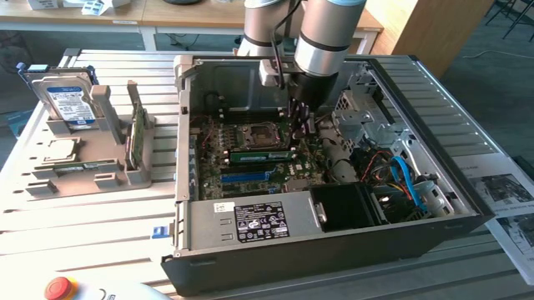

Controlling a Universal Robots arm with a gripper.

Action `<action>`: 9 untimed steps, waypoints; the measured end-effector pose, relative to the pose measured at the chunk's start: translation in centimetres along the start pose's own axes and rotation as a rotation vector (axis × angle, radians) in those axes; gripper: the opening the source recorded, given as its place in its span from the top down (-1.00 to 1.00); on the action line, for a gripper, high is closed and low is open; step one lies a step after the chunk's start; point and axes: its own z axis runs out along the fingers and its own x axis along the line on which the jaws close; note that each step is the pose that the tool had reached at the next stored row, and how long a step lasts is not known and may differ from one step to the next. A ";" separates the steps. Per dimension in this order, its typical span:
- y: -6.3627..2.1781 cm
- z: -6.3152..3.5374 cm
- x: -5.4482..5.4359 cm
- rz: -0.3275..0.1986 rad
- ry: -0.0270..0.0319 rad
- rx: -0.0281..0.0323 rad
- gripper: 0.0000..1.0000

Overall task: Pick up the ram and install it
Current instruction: 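Press down the ram until it locks into place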

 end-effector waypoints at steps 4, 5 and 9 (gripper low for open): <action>0.29 0.01 0.0 0.000 0.0000 -0.0001 0.80; 0.42 0.01 0.0 0.000 0.0000 -0.0001 0.80; 1.19 0.04 -0.1 0.000 -0.0001 0.0000 0.80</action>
